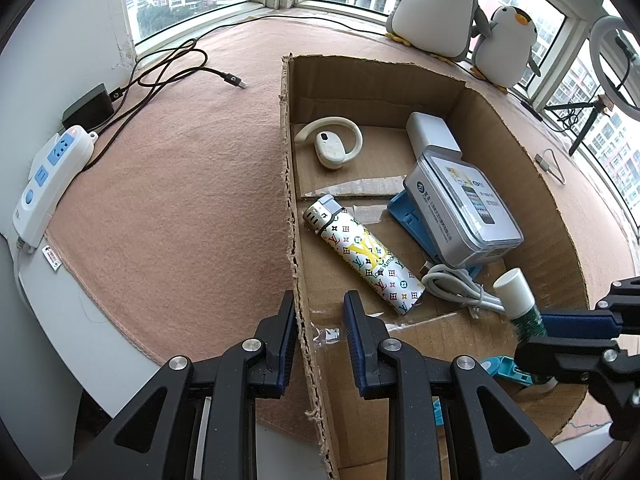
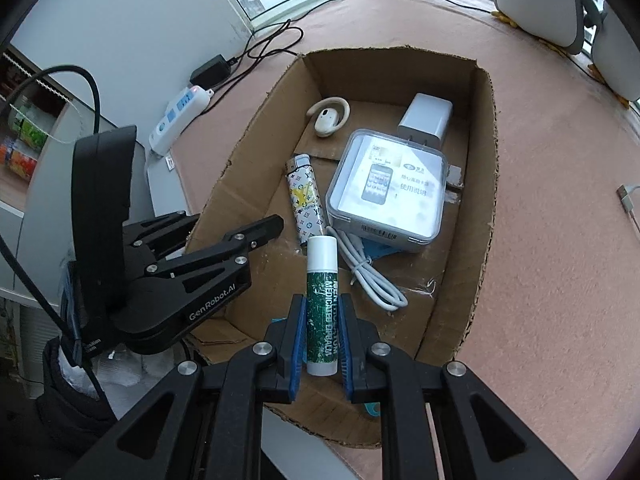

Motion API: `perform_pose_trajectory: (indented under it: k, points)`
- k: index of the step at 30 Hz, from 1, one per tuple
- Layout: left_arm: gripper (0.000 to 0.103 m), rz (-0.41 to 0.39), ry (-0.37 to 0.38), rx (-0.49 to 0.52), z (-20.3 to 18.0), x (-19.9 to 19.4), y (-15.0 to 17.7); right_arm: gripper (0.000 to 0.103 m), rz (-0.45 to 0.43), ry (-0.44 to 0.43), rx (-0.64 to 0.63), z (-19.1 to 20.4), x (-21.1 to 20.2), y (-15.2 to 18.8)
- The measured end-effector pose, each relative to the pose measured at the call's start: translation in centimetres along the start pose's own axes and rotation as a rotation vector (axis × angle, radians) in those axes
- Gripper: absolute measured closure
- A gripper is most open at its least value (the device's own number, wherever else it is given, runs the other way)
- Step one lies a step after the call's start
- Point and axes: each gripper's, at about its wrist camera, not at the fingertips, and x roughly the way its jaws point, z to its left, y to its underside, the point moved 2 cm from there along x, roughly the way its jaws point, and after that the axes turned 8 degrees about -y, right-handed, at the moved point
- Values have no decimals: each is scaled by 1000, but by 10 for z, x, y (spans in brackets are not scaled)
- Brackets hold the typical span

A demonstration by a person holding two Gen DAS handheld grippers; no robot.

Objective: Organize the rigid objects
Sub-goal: 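Carry the lip balm into the box and lower it by the clothespins, then open the right gripper and move it to the white USB cable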

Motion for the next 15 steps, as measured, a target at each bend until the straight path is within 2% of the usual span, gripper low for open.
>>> perform_pose_trajectory:
  k: [2, 5, 15]
  points:
    - [78, -1, 0, 0, 0, 0, 0, 86, -1, 0, 7, 0, 2, -1]
    - [78, 0, 0, 1, 0, 0, 0, 71, -5, 13, 2, 2, 3, -2]
    - [78, -1, 0, 1, 0, 0, 0, 70, -82, 13, 1, -3, -24, -2]
